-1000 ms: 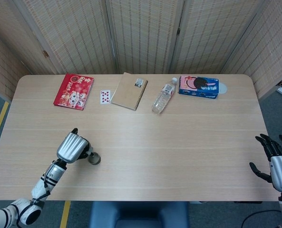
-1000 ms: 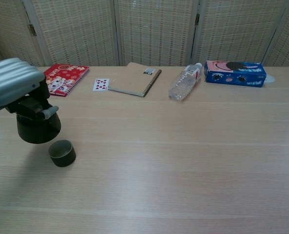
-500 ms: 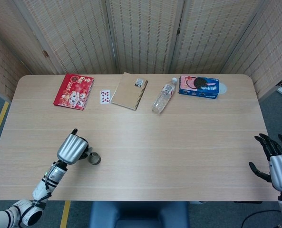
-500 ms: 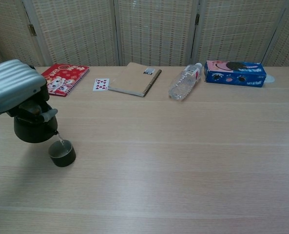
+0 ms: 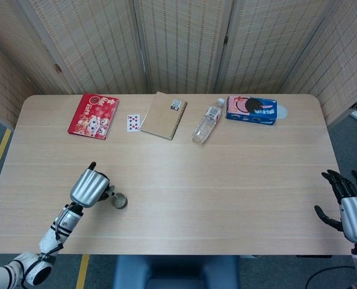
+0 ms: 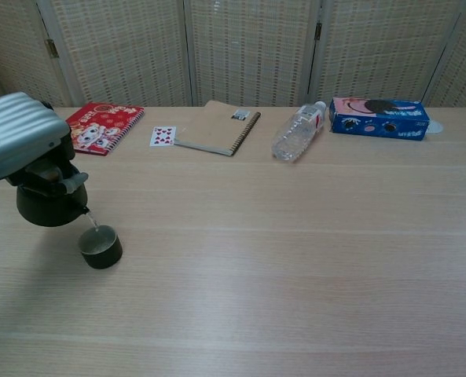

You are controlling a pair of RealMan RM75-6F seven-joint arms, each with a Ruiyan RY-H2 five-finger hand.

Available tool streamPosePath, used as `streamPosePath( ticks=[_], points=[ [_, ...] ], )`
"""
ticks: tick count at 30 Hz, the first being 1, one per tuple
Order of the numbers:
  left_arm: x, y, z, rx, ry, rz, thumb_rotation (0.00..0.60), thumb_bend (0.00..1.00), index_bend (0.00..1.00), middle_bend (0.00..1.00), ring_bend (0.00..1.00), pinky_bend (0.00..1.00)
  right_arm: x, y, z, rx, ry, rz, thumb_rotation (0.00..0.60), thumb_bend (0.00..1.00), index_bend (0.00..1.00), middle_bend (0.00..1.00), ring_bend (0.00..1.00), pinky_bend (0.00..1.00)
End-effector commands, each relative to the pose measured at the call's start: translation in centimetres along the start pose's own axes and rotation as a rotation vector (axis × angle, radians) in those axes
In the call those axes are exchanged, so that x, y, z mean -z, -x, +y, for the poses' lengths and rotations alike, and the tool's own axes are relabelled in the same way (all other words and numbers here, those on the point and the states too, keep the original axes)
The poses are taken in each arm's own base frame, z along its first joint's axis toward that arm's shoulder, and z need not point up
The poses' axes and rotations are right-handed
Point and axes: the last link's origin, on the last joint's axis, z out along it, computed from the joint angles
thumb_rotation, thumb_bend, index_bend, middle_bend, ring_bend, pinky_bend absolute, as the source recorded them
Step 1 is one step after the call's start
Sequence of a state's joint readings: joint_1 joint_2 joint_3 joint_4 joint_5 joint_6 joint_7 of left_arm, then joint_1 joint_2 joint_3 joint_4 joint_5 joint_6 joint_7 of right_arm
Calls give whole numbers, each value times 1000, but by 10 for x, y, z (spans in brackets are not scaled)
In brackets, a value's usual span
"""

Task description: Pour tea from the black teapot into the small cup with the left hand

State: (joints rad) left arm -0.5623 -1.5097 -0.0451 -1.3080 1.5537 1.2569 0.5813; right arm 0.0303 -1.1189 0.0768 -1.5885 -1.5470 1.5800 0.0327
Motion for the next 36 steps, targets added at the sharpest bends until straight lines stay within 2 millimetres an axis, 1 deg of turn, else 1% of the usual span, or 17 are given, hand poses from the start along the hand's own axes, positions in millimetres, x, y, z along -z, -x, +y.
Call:
streamPosePath(
  ticks=[1, 23, 36],
  points=[
    [0, 0, 0, -5, 1, 0, 413, 469, 1000, 1000, 982, 454, 0, 0, 0, -1, 0, 0, 600, 282, 156, 182, 219, 20],
    [1, -4, 1, -56, 24, 17, 424, 469, 1000, 1000, 982, 454, 1, -2, 0, -1, -3, 8, 600, 282, 156, 182, 221, 20],
    [3, -3, 0, -38, 22, 9, 425, 469, 1000, 1000, 982, 454, 1, -1, 0, -2, -6, 7, 600, 282, 156, 182, 221, 20]
  ],
)
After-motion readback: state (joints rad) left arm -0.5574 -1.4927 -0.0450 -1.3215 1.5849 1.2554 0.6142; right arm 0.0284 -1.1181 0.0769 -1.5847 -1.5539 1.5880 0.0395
